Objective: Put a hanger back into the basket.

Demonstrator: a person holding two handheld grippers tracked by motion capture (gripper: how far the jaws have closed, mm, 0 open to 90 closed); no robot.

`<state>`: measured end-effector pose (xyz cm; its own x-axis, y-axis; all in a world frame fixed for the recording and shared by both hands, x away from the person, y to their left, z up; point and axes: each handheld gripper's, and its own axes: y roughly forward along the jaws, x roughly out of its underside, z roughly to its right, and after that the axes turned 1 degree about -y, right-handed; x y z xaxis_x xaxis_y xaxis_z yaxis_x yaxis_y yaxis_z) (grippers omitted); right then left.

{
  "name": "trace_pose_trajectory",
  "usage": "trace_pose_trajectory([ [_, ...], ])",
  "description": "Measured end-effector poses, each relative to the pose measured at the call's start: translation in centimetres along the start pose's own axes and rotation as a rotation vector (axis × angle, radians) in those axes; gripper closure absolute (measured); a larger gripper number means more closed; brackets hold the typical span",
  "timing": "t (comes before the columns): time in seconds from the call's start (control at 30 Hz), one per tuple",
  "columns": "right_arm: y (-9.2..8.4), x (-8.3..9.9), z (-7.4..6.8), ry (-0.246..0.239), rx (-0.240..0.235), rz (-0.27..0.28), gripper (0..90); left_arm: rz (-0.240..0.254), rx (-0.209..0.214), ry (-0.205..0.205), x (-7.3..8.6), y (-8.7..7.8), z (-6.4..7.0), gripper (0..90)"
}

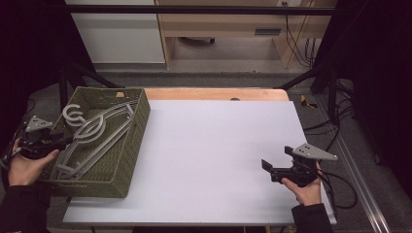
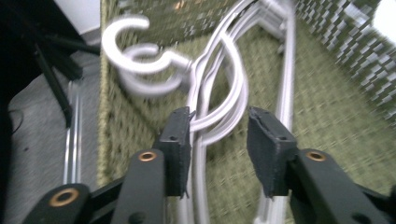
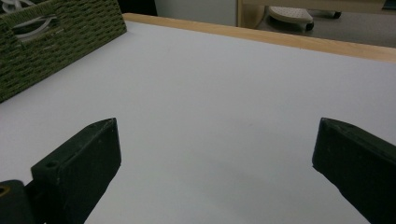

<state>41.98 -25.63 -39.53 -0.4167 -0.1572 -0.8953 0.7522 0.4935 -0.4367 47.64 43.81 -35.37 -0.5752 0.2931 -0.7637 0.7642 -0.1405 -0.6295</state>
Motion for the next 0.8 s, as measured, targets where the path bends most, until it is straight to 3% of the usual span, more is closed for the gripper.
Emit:
trace_pose_trajectory([
  [0.17,0.0,0.0,0.0,0.000,-0.001,0.001,1.5,0.066,0.032,-0.019,-0.5,-0.8,1.1,51.9],
  [0.33,0.0,0.0,0.0,0.002,0.003,0.001,1.5,0.159,0.107,-0.046,-0.5,-1.3,2.9,42.1],
  [0.63,0.0,0.1,-0.1,0.006,0.001,0.014,1.4,0.307,0.258,-0.079,-0.2,-2.0,7.9,23.7],
  [0.8,-0.2,0.2,0.1,0.017,-0.001,0.020,1.4,0.328,0.301,-0.070,0.0,-1.8,10.8,9.7],
])
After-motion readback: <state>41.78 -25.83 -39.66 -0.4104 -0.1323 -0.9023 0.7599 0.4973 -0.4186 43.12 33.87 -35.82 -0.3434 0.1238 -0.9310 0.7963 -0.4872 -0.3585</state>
